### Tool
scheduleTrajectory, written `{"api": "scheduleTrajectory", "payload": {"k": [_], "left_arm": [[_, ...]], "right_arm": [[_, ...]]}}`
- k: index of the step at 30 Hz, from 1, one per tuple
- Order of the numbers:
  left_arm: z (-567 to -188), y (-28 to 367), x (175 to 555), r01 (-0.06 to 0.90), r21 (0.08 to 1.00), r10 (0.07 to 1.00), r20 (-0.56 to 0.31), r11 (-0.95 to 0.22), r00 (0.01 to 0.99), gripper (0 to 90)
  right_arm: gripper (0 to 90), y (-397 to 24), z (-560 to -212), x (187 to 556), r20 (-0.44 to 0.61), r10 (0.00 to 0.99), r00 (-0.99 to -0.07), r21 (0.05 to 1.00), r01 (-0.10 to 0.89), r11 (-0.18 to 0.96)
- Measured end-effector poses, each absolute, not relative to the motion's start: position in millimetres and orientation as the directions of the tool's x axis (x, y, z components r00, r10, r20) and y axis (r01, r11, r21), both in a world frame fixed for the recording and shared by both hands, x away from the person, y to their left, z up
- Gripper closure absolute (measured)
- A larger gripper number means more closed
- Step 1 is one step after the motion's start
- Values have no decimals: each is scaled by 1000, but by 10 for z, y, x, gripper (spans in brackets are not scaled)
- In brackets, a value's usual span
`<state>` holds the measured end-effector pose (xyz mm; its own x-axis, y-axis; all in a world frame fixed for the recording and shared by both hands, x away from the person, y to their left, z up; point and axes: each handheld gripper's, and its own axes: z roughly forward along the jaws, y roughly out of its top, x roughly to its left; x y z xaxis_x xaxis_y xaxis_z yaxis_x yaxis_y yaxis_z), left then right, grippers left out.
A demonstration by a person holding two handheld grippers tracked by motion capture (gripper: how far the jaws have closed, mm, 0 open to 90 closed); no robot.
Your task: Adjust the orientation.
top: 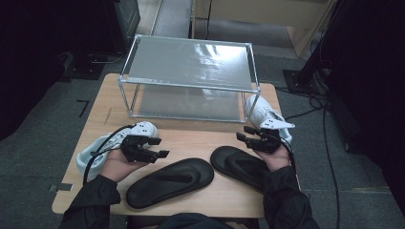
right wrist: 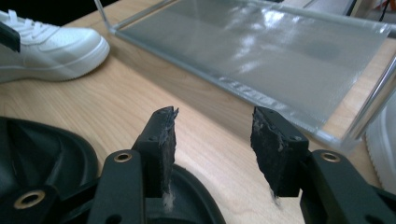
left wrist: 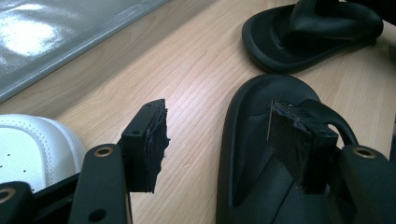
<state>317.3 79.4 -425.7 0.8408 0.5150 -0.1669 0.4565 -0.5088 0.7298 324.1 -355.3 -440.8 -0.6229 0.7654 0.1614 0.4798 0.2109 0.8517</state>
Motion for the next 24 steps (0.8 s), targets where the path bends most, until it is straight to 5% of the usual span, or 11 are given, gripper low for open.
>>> {"api": "scheduleTrajectory", "payload": {"k": [24], "left_arm": [[-4524,464,2729,358,685,388,-118,-635,914,396]], "right_arm": [[499,-3537,-4434,3281,149,773,-616,848,482,221]]}}
